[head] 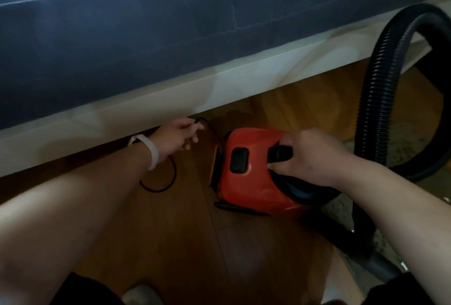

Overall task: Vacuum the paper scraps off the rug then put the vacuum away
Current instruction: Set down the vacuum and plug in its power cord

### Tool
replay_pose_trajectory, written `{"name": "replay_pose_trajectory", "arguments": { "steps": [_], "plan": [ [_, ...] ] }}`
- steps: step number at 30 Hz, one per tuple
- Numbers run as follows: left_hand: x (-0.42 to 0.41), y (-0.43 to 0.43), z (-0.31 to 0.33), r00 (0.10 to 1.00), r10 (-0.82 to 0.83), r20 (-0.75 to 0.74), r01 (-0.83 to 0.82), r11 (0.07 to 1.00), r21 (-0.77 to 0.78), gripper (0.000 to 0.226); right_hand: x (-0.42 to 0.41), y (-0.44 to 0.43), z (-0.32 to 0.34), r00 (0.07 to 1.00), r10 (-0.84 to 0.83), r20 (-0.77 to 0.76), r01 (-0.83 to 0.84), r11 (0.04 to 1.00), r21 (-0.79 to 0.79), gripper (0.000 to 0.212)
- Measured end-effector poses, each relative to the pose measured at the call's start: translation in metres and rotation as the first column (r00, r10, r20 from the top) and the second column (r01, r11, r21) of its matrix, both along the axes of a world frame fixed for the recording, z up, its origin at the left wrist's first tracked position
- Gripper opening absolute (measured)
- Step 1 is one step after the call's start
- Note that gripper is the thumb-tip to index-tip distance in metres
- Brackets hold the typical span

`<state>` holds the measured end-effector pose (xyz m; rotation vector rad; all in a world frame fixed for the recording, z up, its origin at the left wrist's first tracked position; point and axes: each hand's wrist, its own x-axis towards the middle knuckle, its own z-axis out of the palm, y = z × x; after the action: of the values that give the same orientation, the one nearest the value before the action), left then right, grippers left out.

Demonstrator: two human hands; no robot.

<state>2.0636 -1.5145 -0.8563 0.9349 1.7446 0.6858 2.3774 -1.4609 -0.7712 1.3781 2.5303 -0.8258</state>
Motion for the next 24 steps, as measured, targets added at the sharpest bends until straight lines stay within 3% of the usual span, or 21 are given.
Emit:
{"name": "replay_pose_trajectory", "arguments": {
  "steps": [3,5,9,11,13,16,17,19,22,24],
  "plan": [
    [0.000,-0.001,0.035,0.964,-0.255,0.075,0.254,0.967,0.026,0.036,0.000,0.003,-0.004,1.000,0.007,0.007,-0.007,1.000,-0.025,0.041],
    [0.003,-0.004,0.048,0.902,-0.432,0.012,0.432,0.900,-0.050,0.047,0.001,0.006,-0.007,1.000,-0.014,-0.026,0.013,0.999,-0.045,0.050],
    [0.013,-0.013,0.040,0.563,-0.806,-0.182,0.703,0.583,-0.408,0.045,0.002,0.009,-0.010,0.998,-0.018,-0.058,0.018,1.000,-0.006,0.059],
    [0.017,-0.022,0.027,0.429,-0.884,-0.183,0.690,0.452,-0.566,0.042,0.001,0.010,-0.011,0.999,0.002,-0.049,-0.001,1.000,0.013,0.049],
    [0.017,-0.030,0.014,0.336,-0.913,-0.231,0.615,0.398,-0.680,0.038,0.001,0.009,-0.011,0.999,0.010,-0.044,-0.009,0.999,0.030,0.039],
    [0.007,-0.035,0.003,0.249,-0.875,-0.415,0.468,0.484,-0.739,0.029,0.002,0.009,-0.014,0.998,0.011,-0.056,-0.011,1.000,0.004,0.036],
    [0.003,-0.034,0.002,0.246,-0.853,-0.461,0.449,0.522,-0.726,0.027,0.002,0.009,-0.015,0.998,0.018,-0.055,-0.018,1.000,-0.006,0.037],
    [-0.004,-0.026,0.002,0.331,-0.779,-0.533,0.427,0.627,-0.651,0.030,0.000,0.009,-0.018,0.998,0.034,-0.060,-0.035,0.999,-0.011,0.046],
    [-0.007,-0.013,0.016,0.635,-0.468,-0.614,0.294,0.882,-0.367,0.044,0.000,0.007,-0.024,0.997,0.041,-0.062,-0.041,0.999,0.001,0.056],
    [-0.005,-0.007,0.030,0.747,-0.308,-0.589,0.229,0.951,-0.206,0.046,0.000,0.006,-0.029,0.997,0.055,-0.056,-0.055,0.998,0.007,0.047]
  ]
}}
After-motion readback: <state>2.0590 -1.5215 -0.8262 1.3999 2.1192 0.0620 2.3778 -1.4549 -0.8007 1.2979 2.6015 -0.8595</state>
